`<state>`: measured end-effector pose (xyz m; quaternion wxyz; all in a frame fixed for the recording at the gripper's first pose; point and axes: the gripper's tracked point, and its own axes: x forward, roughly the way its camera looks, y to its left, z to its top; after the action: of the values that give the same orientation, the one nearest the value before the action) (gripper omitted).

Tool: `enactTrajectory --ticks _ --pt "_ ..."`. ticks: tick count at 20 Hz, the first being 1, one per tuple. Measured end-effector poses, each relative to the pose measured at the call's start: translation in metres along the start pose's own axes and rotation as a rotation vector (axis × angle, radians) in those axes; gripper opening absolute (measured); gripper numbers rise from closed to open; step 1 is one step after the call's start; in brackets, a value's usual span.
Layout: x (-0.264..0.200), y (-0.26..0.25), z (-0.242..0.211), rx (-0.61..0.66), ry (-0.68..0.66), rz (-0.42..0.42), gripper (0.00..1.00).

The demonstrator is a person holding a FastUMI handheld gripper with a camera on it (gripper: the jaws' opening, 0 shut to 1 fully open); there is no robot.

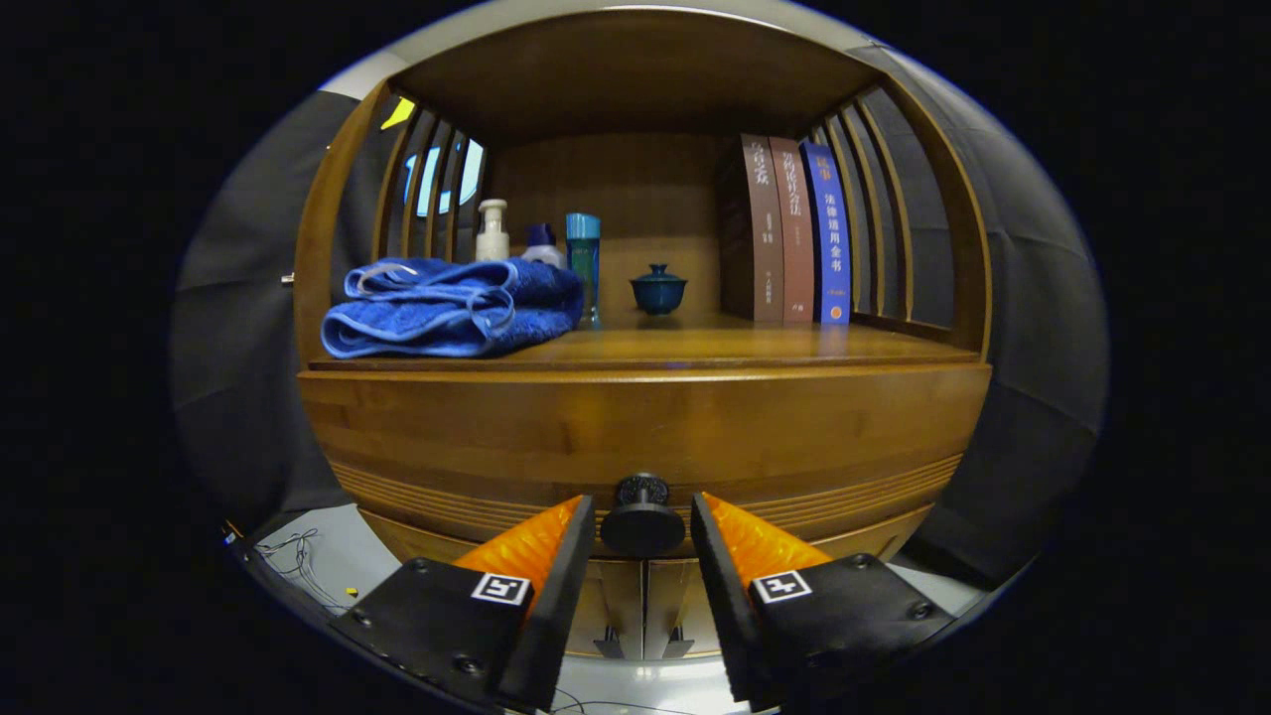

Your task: Pull open the drawer, take out the items inside it, and place them on the countertop above the cabinet.

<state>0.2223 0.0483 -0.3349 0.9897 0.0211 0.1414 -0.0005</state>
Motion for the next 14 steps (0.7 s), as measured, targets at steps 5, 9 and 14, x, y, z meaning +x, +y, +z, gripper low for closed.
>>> enactTrajectory --ticks 5,9,14 --pt "0.010 -0.002 -0.002 -0.007 -0.020 -0.007 0.42" --pt "-0.004 -0.003 -0.004 0.004 -0.024 -0.002 0.33" --pt "-0.037 -0.005 -0.013 0.014 -0.017 0.013 0.33"
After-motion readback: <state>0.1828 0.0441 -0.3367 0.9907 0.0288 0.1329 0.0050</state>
